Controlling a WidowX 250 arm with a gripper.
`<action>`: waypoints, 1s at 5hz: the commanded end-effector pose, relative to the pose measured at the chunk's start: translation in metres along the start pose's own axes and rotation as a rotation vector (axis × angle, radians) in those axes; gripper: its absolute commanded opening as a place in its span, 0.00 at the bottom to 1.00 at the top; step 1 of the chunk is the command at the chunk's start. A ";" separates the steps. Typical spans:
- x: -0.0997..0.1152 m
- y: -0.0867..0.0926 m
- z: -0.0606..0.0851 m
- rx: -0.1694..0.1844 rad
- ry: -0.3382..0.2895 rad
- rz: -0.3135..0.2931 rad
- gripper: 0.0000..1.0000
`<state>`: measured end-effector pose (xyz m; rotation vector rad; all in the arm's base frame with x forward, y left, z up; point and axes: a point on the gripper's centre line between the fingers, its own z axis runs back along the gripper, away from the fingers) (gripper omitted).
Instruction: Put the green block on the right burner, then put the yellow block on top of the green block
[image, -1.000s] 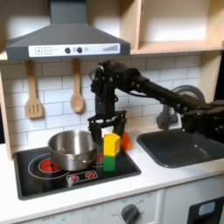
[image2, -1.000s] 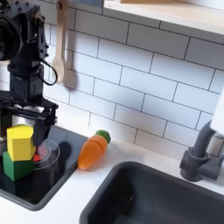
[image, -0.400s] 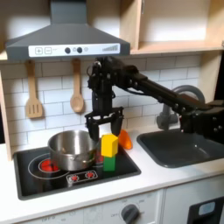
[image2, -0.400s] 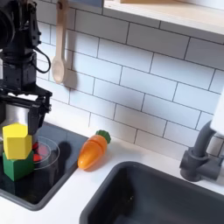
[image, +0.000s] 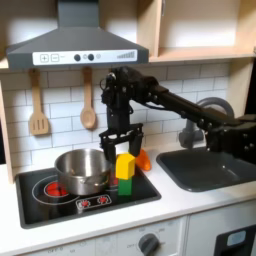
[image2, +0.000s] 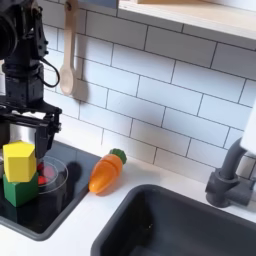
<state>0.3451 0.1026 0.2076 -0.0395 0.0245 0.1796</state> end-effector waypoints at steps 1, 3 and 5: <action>0.002 -0.012 0.006 -0.020 -0.013 -0.017 1.00; 0.008 -0.007 0.017 -0.020 -0.043 0.006 1.00; 0.004 -0.020 0.032 -0.035 -0.080 -0.022 1.00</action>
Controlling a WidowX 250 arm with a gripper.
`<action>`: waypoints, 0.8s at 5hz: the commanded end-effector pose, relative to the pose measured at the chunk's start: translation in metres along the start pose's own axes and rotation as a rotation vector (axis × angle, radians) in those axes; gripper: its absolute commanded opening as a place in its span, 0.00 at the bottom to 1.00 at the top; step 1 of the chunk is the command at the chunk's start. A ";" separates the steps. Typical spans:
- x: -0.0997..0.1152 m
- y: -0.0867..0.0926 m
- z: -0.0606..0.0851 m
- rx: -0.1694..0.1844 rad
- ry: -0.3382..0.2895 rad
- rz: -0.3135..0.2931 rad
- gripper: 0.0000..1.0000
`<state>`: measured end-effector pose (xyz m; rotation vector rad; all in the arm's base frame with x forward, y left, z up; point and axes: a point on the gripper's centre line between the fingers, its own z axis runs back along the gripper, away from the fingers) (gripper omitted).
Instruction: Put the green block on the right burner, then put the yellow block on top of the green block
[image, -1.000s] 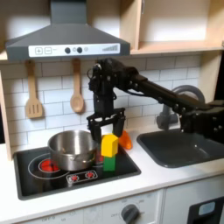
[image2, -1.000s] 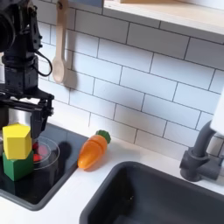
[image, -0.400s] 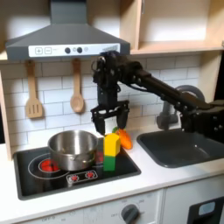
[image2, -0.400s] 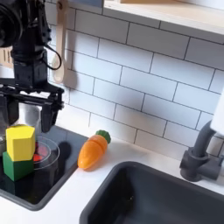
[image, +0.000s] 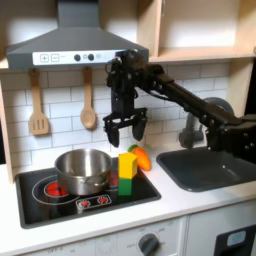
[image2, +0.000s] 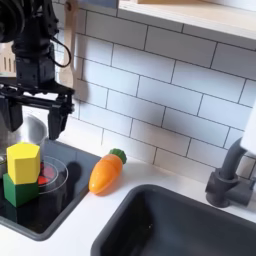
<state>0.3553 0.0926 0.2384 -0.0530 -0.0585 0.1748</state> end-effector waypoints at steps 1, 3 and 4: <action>-0.011 -0.012 -0.006 -0.016 0.019 -0.038 1.00; -0.039 -0.035 -0.011 -0.018 0.050 -0.117 1.00; -0.049 -0.048 -0.014 -0.022 0.060 -0.150 1.00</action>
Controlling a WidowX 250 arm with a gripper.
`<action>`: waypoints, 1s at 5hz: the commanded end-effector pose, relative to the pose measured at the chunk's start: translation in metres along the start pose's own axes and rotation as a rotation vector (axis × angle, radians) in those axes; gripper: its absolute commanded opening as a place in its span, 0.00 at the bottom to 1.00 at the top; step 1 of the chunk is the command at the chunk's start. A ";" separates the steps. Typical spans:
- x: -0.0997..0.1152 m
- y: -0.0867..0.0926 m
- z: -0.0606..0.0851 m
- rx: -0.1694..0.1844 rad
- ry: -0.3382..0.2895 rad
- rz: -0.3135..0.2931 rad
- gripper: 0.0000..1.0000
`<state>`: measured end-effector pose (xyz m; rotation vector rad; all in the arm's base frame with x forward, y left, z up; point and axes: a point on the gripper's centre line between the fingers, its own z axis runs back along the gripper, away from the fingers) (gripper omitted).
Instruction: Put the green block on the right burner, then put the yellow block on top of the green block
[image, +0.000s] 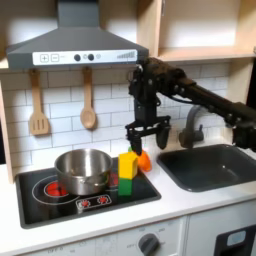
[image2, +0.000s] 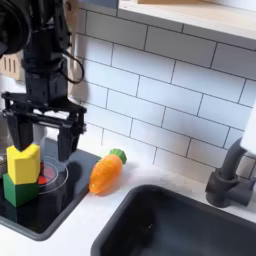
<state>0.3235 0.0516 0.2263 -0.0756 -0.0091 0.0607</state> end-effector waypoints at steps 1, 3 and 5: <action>-0.015 -0.021 -0.002 0.009 0.000 -0.055 1.00; -0.042 -0.009 -0.018 0.070 0.053 -0.090 1.00; -0.078 -0.006 -0.026 0.083 0.112 -0.151 1.00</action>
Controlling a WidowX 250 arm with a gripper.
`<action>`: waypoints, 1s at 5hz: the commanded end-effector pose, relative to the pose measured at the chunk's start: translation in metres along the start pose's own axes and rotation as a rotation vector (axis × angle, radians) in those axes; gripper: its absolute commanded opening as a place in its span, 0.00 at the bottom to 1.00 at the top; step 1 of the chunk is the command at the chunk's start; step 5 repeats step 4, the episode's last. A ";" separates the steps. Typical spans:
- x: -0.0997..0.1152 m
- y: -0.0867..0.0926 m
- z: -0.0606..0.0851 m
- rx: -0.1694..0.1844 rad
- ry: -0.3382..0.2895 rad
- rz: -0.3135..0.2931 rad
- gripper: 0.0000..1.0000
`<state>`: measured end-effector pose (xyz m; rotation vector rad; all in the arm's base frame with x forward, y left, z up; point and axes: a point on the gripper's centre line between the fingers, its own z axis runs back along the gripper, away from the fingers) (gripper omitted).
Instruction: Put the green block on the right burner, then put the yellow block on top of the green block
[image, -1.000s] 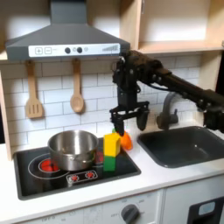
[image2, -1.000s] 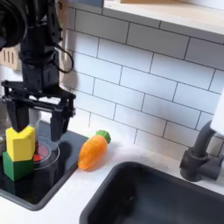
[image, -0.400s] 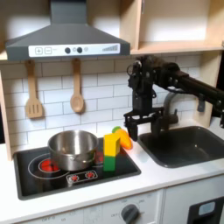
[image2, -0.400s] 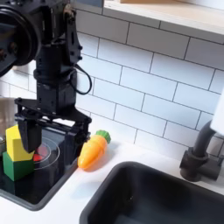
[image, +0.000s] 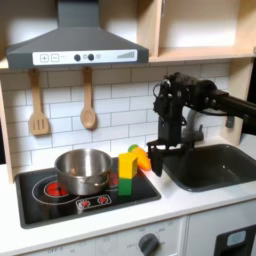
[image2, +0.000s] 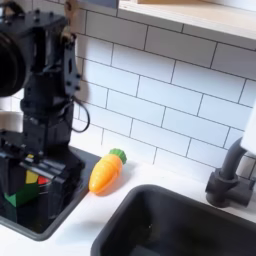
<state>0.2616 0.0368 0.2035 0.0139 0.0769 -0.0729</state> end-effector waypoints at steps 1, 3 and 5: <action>-0.024 -0.003 -0.003 -0.028 0.007 -0.043 1.00; -0.026 0.002 0.000 -0.005 0.004 -0.038 1.00; -0.026 0.002 0.000 -0.005 0.003 -0.038 1.00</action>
